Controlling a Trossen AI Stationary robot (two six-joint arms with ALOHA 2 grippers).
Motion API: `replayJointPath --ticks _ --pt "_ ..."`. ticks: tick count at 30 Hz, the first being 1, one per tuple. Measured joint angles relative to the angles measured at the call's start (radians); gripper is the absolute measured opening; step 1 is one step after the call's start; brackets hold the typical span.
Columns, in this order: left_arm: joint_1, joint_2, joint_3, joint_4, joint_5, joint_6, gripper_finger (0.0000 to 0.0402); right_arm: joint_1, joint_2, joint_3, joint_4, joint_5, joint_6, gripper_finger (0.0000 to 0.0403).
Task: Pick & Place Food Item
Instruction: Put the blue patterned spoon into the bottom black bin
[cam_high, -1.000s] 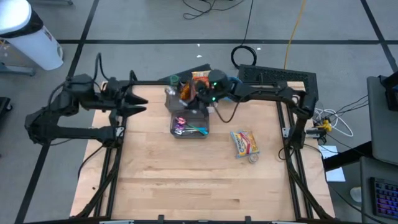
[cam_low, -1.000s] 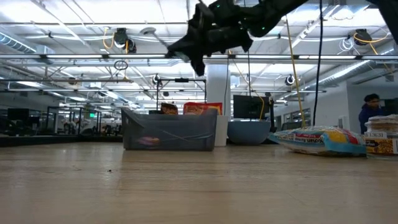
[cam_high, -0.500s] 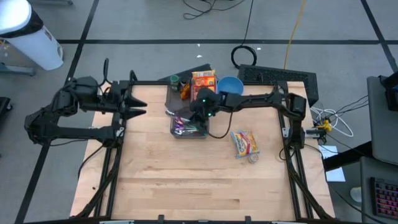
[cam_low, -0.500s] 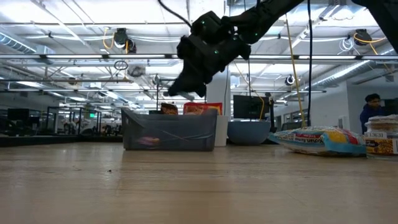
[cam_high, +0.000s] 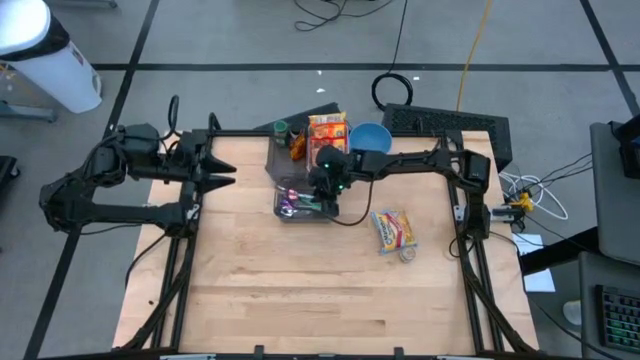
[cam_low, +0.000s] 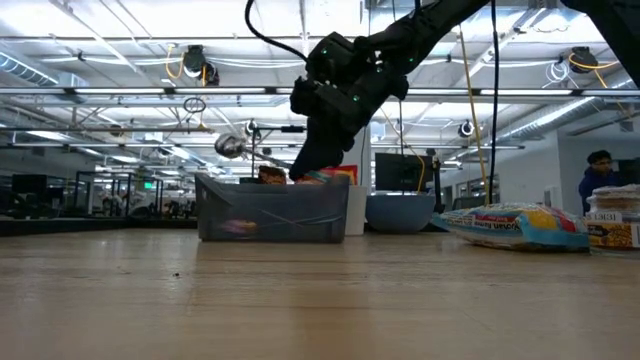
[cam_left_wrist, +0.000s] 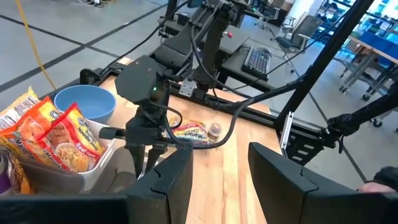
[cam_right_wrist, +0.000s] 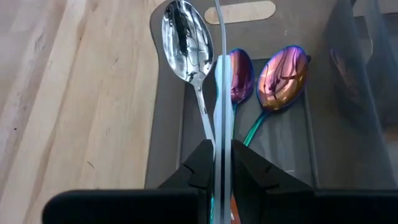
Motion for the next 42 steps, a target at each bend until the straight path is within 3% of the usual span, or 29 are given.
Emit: replayJointPath --ticks 42 --pt "0.000 0.001 0.000 0.003 -0.027 -0.007 0.0161 0.007 0.078 0.001 0.021 0.014 0.100 0.0022"
